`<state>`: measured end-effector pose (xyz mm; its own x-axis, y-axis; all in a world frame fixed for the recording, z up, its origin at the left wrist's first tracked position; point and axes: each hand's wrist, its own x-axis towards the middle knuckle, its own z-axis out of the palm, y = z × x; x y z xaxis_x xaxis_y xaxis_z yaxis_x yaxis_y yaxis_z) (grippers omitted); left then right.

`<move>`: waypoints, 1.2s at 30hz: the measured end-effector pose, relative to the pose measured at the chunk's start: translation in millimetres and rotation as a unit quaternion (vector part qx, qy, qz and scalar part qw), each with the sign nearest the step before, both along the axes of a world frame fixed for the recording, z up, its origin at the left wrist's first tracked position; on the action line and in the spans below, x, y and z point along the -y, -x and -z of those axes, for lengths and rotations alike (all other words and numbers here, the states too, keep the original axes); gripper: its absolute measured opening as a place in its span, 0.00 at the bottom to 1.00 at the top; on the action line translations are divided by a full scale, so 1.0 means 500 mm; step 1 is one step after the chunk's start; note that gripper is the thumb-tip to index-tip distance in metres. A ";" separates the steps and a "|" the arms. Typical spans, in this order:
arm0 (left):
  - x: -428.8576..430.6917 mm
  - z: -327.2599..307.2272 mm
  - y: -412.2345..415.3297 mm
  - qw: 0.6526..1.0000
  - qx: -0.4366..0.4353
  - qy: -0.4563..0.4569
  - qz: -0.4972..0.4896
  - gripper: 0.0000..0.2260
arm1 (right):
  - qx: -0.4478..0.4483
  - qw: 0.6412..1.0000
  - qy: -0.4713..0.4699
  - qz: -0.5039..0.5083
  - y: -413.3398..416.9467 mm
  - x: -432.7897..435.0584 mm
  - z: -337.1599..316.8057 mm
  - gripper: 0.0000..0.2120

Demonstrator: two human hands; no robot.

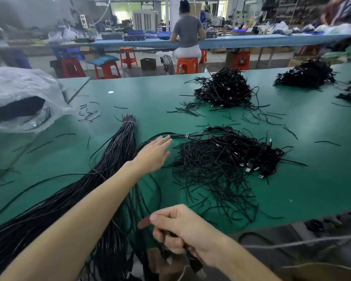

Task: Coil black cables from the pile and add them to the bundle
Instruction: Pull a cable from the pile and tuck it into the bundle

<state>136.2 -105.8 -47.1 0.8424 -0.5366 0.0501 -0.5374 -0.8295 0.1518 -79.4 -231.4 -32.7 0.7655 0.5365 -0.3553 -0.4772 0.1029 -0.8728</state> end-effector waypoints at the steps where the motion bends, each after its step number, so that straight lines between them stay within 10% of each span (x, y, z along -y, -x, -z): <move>1: 0.013 0.005 -0.020 1.000 -0.003 -0.026 0.005 0.25 | -0.001 1.000 -0.003 0.008 -0.004 0.005 -0.002 0.13; 7: 0.088 0.030 -0.091 0.994 0.003 -0.079 0.069 0.42 | -0.021 1.000 0.014 0.006 -0.030 0.040 -0.009 0.13; 22: 0.066 0.041 -0.165 0.993 -0.027 -0.065 -0.099 0.37 | 0.262 0.925 0.179 -0.210 -0.019 0.045 -0.039 0.12; 27: 0.022 0.033 -0.153 0.994 -0.035 0.005 -0.106 0.36 | 0.150 0.976 0.156 0.038 -0.086 0.120 -0.032 0.12; 36: -0.086 0.026 -0.121 0.996 -0.052 0.010 -0.071 0.21 | 0.184 0.915 0.144 0.329 -0.228 0.164 -0.031 0.13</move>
<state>196.7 -63.0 -60.2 0.9109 -0.4113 -0.0319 -0.3952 -0.8922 0.2185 34.8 -313.4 -17.2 0.9854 -0.1587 -0.0617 -0.0622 0.0022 -0.9981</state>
